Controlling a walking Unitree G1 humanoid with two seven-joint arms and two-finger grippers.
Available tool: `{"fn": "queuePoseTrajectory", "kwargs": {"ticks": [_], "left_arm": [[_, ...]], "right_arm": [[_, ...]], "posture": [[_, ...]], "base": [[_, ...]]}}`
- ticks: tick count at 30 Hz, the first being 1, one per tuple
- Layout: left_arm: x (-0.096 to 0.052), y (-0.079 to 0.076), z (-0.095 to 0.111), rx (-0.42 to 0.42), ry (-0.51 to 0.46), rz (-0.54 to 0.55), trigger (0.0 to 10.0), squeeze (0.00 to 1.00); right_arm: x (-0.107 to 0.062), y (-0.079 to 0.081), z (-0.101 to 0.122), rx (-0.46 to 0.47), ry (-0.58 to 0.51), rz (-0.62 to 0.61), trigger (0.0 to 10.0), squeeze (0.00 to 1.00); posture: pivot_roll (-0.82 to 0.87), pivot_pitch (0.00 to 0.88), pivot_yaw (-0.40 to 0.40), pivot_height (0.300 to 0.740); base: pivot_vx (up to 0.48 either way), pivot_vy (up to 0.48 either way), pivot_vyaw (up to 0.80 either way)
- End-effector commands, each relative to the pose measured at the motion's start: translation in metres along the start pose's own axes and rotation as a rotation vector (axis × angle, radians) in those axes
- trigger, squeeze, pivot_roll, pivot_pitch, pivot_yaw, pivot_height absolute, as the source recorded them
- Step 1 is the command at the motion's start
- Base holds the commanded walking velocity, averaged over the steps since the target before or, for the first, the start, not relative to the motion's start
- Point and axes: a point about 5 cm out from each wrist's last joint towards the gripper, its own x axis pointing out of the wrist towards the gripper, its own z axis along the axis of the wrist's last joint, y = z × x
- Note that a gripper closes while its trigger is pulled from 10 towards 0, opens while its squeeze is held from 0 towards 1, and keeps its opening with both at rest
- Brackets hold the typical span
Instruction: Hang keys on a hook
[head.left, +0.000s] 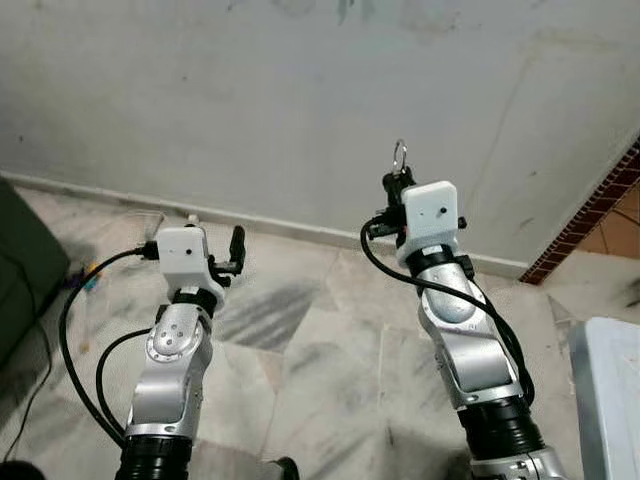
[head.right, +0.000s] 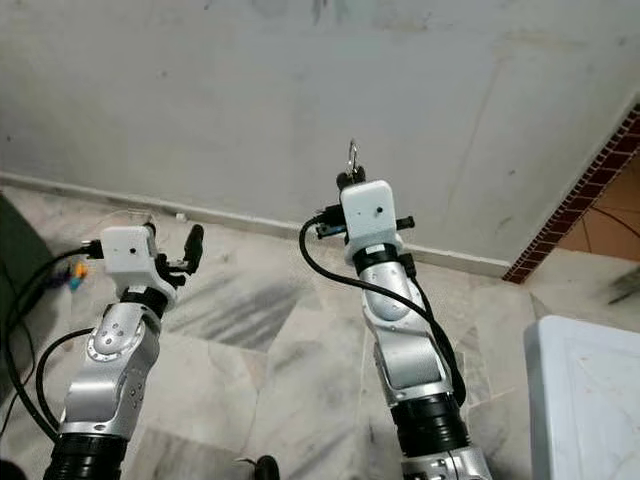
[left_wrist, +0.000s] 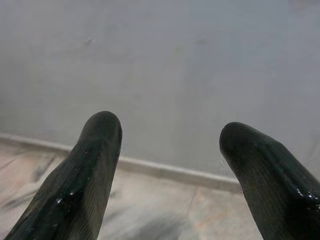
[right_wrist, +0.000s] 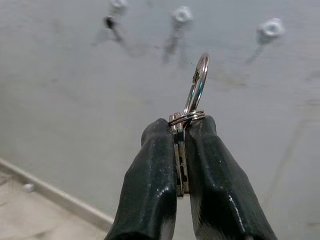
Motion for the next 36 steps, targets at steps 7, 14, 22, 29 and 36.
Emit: {"fn": "queuePoseTrajectory", "kwargs": {"ticks": [7,14,22,29,36], "left_arm": [[-0.001,-0.001,0.0,0.003,-0.003,-0.014,10.0,0.0],[-0.001,-0.005,-0.001,-0.001,-0.002,-0.022,10.0,0.0],[-0.001,-0.004,-0.002,0.0,0.003,-0.019,10.0,0.0],[-0.001,-0.006,-0.006,-0.016,0.019,-0.003,10.0,0.0],[0.0,-0.008,-0.005,-0.016,0.016,-0.013,10.0,0.0]], "right_arm": [[0.0,-0.002,0.001,0.001,-0.004,-0.012,10.0,0.0],[0.0,-0.002,0.002,-0.003,-0.009,-0.01,10.0,0.0],[-0.001,-0.009,0.0,-0.004,0.005,-0.036,10.0,0.0],[-0.001,-0.009,0.0,-0.006,-0.002,-0.048,10.0,0.0],[0.0,-0.014,-0.002,0.003,0.019,-0.067,10.0,0.0]], "posture": [[0.04,0.157,0.037,0.74],[0.03,0.159,0.034,0.74],[0.03,0.159,0.029,0.74],[0.03,0.157,0.028,0.74],[0.03,0.157,0.026,0.74]], "base": [[0.41,0.247,0.0],[0.412,0.209,0.0],[0.419,0.06,0.0],[0.12,0.0,0.0],[0.0,0.0,-0.32]]}}
